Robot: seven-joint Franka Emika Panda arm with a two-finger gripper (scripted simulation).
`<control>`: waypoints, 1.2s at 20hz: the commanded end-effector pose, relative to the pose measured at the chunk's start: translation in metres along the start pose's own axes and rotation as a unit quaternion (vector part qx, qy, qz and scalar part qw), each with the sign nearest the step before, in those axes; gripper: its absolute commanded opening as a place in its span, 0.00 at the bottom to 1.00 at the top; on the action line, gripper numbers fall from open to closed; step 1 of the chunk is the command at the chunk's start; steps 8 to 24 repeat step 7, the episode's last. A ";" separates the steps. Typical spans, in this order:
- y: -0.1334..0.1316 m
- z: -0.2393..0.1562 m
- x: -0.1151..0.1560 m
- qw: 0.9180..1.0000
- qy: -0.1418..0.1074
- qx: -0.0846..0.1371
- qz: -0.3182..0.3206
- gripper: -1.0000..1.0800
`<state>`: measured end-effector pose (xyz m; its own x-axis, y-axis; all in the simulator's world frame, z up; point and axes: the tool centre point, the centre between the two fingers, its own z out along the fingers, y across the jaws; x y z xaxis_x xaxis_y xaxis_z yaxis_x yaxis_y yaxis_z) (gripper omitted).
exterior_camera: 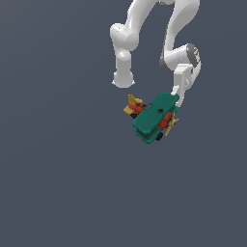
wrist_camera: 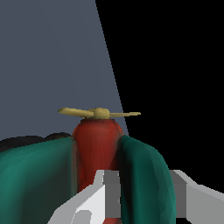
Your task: Pick up the object and move it to a goal position.
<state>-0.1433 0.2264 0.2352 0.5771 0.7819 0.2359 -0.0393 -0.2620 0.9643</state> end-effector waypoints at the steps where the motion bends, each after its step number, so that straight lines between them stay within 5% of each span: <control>1: 0.003 -0.005 0.004 1.000 -0.001 -0.002 0.000 0.00; 24: 0.003 -0.008 0.007 1.000 -0.001 -0.002 0.000 0.00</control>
